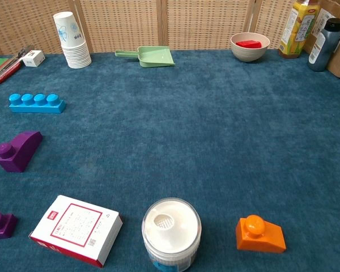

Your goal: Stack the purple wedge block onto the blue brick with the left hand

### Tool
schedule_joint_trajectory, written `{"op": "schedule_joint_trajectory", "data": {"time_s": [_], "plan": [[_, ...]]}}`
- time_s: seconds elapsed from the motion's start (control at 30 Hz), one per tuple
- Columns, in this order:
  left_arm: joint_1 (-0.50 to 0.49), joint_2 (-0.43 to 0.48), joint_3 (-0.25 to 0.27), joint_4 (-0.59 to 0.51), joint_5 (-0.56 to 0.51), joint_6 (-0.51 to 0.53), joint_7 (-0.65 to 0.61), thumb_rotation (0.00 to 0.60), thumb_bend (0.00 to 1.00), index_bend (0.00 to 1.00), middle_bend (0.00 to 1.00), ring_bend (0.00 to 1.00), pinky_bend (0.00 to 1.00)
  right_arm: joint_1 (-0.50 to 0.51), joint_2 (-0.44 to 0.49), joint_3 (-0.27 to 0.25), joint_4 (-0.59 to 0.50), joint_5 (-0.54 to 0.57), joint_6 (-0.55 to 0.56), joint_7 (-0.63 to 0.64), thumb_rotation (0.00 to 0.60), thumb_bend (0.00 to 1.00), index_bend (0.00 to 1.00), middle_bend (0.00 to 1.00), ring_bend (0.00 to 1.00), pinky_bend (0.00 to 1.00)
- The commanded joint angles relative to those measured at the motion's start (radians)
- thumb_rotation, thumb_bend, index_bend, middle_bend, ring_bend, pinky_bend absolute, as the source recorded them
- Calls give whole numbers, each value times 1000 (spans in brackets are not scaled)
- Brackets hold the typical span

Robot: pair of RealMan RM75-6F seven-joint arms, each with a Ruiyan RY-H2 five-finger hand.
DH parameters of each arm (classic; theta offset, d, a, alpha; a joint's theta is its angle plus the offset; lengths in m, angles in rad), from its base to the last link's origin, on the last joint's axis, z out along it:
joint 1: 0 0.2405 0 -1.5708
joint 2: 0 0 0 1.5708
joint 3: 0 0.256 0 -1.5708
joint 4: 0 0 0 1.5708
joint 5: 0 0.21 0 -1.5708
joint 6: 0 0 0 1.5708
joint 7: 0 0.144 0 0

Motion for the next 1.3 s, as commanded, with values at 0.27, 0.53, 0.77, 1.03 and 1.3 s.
{"op": "schedule_joint_trajectory", "data": {"time_s": [0.27,0.53,0.77,1.03,1.3], "plan": [[-9,2,3,7,7,-16,1,600,316,291,171,71,0,3,-2,1,-2,-4,-1,-4,581,384,156,90,0,23],[-53,74,17,38,56,-70,2,600,316,286,168,71,0,-15,12,4,-4,-5,33,13,583,383,156,90,0,23],[-133,138,40,137,146,-149,-65,600,316,235,147,60,0,-21,18,6,-16,-3,41,-1,582,383,156,90,0,23],[-238,104,47,311,246,-213,-104,600,315,197,122,55,0,-16,23,10,-38,-4,33,-28,586,383,156,90,0,23],[-348,41,59,452,341,-249,-155,600,310,175,99,35,0,-27,26,12,-53,10,41,-51,585,383,156,90,0,23]]}}
